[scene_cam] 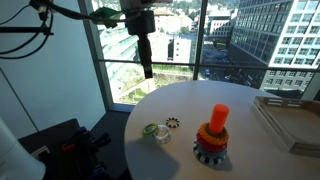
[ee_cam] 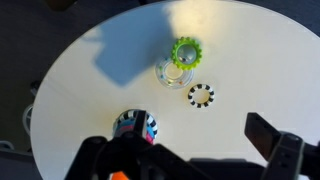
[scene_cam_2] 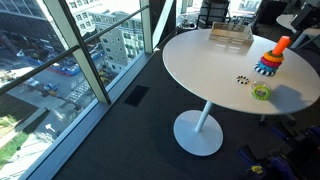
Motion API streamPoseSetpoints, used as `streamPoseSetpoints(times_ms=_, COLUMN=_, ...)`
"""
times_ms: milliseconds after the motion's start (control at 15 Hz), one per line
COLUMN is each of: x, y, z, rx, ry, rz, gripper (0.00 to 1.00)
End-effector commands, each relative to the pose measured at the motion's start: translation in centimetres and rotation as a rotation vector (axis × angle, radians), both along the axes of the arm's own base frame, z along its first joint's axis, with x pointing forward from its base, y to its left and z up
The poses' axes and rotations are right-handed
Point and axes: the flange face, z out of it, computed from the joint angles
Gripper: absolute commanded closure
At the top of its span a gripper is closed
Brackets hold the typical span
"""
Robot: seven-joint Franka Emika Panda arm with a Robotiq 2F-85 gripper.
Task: Put the green ring on the table
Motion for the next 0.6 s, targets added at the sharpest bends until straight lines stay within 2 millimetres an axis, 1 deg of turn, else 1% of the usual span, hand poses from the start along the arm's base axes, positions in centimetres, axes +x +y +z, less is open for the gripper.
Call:
streamPoseSetpoints(times_ms=0, x=1.1, y=-0.9, z=-0.4, rx=0.007, ry=-0.005, rz=-0.056, gripper=0.00)
streamPoseSetpoints(times_ms=333, x=2.8, y=-2.3, z=-2.3, rx=0.004, ry=-0.021, rz=-0.178, gripper=0.00)
streamPoseSetpoints(times_ms=533, x=3.8, y=-3.6, z=-3.4, rx=-0.002, ry=-0.041, rz=-0.263, gripper=0.00)
